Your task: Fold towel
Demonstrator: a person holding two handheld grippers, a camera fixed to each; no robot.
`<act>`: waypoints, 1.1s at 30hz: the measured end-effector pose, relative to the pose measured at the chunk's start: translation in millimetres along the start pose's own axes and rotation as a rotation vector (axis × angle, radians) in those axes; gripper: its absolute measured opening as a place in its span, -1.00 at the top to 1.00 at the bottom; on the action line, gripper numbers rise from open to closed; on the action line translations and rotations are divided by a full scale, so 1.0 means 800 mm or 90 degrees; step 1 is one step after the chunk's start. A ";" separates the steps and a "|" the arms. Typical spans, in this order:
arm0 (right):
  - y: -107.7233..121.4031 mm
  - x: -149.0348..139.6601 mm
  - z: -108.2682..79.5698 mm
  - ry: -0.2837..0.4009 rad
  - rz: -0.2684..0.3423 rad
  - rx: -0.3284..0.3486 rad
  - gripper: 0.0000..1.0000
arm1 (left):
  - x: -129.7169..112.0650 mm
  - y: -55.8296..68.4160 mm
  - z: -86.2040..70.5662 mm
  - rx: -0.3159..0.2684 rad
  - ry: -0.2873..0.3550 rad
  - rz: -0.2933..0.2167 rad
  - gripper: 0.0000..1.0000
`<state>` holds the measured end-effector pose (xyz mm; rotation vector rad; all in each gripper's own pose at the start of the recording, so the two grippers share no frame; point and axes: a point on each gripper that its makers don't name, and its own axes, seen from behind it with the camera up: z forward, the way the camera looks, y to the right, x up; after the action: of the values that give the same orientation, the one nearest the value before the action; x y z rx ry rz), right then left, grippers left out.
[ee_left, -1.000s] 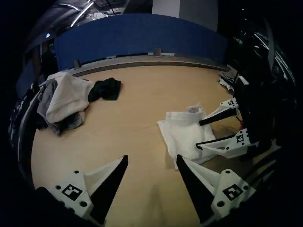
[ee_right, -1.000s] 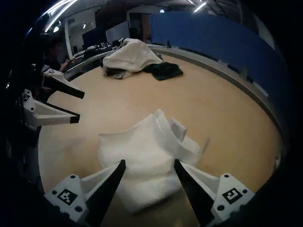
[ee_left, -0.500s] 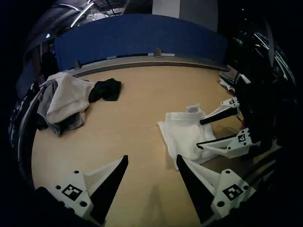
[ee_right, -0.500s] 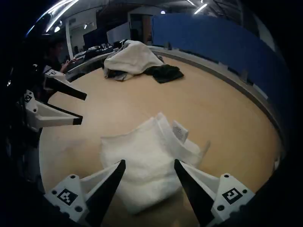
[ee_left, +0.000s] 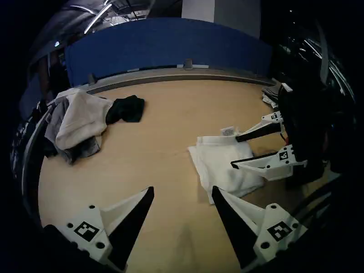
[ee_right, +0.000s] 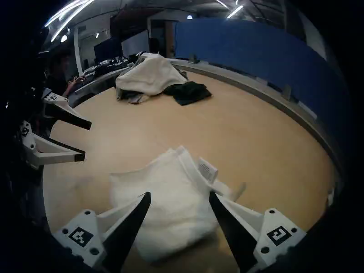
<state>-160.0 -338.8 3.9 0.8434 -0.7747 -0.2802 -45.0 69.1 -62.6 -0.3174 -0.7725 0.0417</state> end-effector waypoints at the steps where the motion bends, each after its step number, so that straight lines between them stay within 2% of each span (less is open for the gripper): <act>1: 0.001 -0.001 0.001 -0.001 0.001 -0.001 -0.99 | -0.001 -0.001 0.000 0.001 -0.001 0.000 -0.89; 12: 0.002 -0.001 0.004 -0.009 0.010 0.003 -1.00 | -0.003 -0.002 -0.002 0.004 -0.001 0.000 -0.89; 24: -0.008 0.024 -0.034 0.028 0.011 -0.002 -0.99 | 0.005 -0.003 -0.004 0.004 0.006 0.001 -0.89; 29: -0.017 0.013 -0.047 0.023 0.013 -0.003 -1.00 | 0.008 -0.001 -0.004 0.002 0.010 0.002 -0.89; 33: -0.033 -0.010 -0.060 0.009 0.017 -0.001 -0.99 | 0.008 0.001 -0.005 0.000 0.012 0.001 -0.89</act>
<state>-129.3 -324.9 -40.1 0.8325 -0.7713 -0.2509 -37.4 69.7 -61.5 -0.3185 -0.7543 0.0401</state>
